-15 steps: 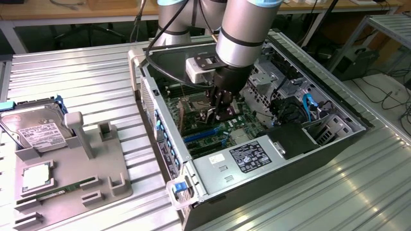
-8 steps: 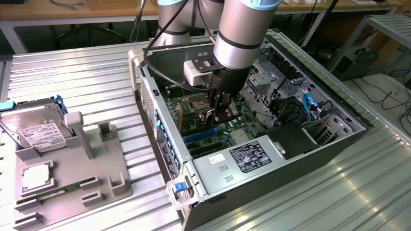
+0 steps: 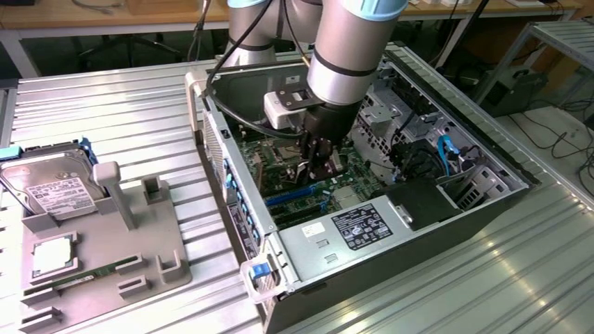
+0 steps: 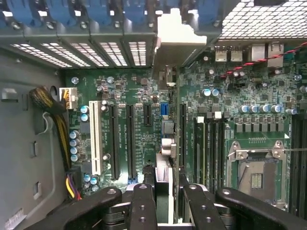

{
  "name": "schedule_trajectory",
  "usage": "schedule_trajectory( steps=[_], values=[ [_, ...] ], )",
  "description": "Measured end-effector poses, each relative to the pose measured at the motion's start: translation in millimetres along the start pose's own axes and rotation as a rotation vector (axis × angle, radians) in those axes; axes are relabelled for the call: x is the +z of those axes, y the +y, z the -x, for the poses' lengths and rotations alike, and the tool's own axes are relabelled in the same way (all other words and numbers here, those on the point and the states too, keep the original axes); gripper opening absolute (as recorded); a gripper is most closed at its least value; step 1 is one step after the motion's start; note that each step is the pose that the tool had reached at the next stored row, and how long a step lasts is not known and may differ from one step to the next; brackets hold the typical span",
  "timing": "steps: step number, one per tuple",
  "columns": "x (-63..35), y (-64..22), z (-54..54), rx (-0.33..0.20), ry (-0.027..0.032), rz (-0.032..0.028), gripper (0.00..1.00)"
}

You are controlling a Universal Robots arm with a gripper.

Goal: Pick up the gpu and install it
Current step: 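Insert the gpu into the slot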

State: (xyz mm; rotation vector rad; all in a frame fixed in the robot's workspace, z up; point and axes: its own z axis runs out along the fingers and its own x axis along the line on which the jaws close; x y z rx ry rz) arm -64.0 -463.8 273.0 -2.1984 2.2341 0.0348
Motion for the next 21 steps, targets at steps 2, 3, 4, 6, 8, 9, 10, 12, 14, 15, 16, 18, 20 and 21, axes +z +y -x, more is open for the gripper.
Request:
schedule_trajectory(
  steps=[2, 3, 4, 6, 8, 9, 10, 12, 14, 15, 16, 18, 20, 21],
  values=[
    [0.3, 2.4, -0.5, 0.0, -0.0003, 0.0, 0.27],
    [0.4, 4.4, -0.7, 0.0, -0.0008, 0.0, 0.27],
    [0.5, 5.5, -0.8, 0.0, -0.0014, 0.0, 0.27],
    [11.7, 14.2, -3.2, 0.0, -0.0046, 0.0006, 0.27],
    [18.3, 10.2, -2.6, 0.0, -0.0061, 0.0085, 0.27],
    [19.9, 11.0, -0.6, 0.0, -0.0061, 0.0087, 0.27],
    [21.7, 12.6, -0.3, 0.0, -0.0061, 0.0088, 0.27],
    [27.4, 14.9, 0.6, 0.0, -0.0075, 0.0092, 0.27],
    [32.9, 15.0, 0.4, 0.0, -0.0102, 0.0109, 0.27],
    [33.6, 15.0, 0.3, 0.0, -0.0107, 0.011, 0.27],
    [30.9, 14.9, 0.5, 0.0, -0.0123, 0.0107, 0.27],
    [28.4, 15.0, 0.5, 0.0, -0.0122, 0.0108, 0.27],
    [28.4, 15.0, 0.5, 0.0, -0.0123, 0.0107, 0.27],
    [28.4, 15.0, 0.5, 0.0, -0.0123, 0.0107, 0.27]
  ],
)
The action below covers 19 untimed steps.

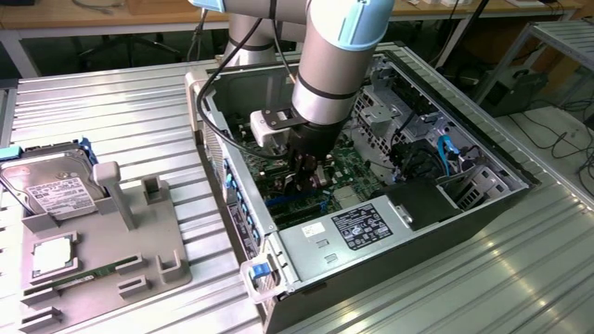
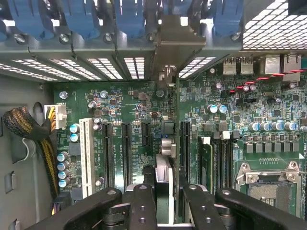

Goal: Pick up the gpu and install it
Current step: 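Insert the gpu into the slot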

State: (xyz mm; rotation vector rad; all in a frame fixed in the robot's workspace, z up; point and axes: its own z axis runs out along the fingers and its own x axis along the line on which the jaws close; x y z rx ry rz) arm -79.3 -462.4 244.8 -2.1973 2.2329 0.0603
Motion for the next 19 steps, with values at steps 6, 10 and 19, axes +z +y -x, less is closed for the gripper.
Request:
schedule_trajectory(
  steps=[6, 10, 19],
  values=[
    [0.1, 0.0, 2.6, -0.001, 0.0, 0.0, 0.27],
    [0.0, 0.0, 2.6, -0.001, 0.0001, 0.0001, 0.27],
    [0.1, 0.0, 2.6, -0.001, 0.0003, 0.0002, 0.27]
  ],
)
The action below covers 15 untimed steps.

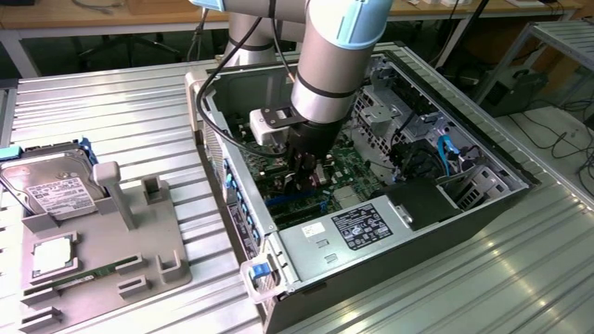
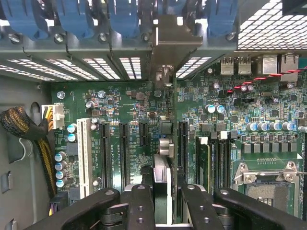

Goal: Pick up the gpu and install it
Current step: 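Insert the gpu into the slot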

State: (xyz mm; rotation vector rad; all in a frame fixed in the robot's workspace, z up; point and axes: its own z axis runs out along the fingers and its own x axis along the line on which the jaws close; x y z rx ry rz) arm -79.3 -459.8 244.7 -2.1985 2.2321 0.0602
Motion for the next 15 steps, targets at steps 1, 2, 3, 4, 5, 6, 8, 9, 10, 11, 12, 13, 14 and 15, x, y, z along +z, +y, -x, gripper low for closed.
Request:
schedule_trajectory(
  steps=[1, 2, 3, 4, 5, 6, 8, 9, 10, 11, 12, 13, 14, 15],
  values=[
    [0.7, -0.1, 0.0, 0.0, -0.0003, -0.0002, 0.27],
    [2.0, -0.1, 0.0, 0.0, -0.0002, 0.0001, 0.27],
    [2.9, 0.0, -0.1, 0.0, 0.0003, 0.001, 0.27],
    [3.9, 0.0, -0.2, 0.0, 0.0002, 0.0015, 0.27],
    [5.2, -0.1, -0.1, 0.0, -0.0007, 0.0013, 0.27],
    [5.7, -0.1, -0.2, 0.0, -0.0004, 0.0019, 0.27],
    [6.2, -0.1, -0.2, 0.0, -0.0005, 0.0025, 0.27],
    [6.4, -0.1, -0.3, 0.0, -0.0005, 0.0027, 0.27],
    [6.6, -0.1, -0.2, 0.0, -0.0007, 0.0028, 0.27],
    [6.7, -0.1, -0.2, 0.0, -0.0008, 0.0029, 0.27],
    [6.8, -0.1, -0.2, 0.0, -0.0009, 0.003, 0.27],
    [6.8, -0.2, -0.2, 0.0, -0.0009, 0.003, 0.27],
    [6.8, -0.2, -0.2, 0.0, -0.0009, 0.003, 0.27],
    [6.8, -0.2, -0.2, 0.0, -0.0009, 0.003, 0.27]
  ],
)
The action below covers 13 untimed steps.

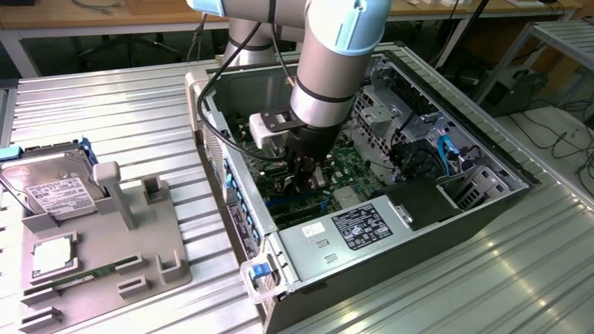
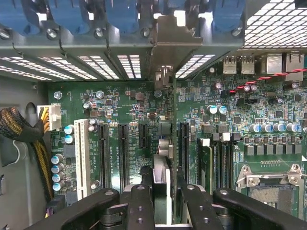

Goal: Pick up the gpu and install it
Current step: 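Insert the gpu into the slot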

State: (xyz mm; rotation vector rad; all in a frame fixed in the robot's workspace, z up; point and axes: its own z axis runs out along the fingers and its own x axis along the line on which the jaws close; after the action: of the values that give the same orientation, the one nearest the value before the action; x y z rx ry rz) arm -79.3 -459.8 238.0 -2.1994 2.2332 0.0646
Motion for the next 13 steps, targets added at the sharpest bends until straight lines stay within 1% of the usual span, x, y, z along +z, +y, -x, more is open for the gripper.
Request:
schedule_trajectory(
  steps=[4, 6, 7, 9, 13],
  values=[
    [0.3, 0.0, 0.0, 0.0, -0.0001, 0.0, 0.27],
    [3.4, 0.0, -0.2, 0.0, 0.001, 0.0006, 0.27],
    [5.9, -0.1, -0.2, 0.0, -0.0001, 0.0, 0.27],
    [8.9, -0.1, -0.5, 0.0, 0.0016, 0.0007, 0.27],
    [11.0, -0.3, -0.4, 0.0, 0.0, 0.0, 0.27]
  ],
)
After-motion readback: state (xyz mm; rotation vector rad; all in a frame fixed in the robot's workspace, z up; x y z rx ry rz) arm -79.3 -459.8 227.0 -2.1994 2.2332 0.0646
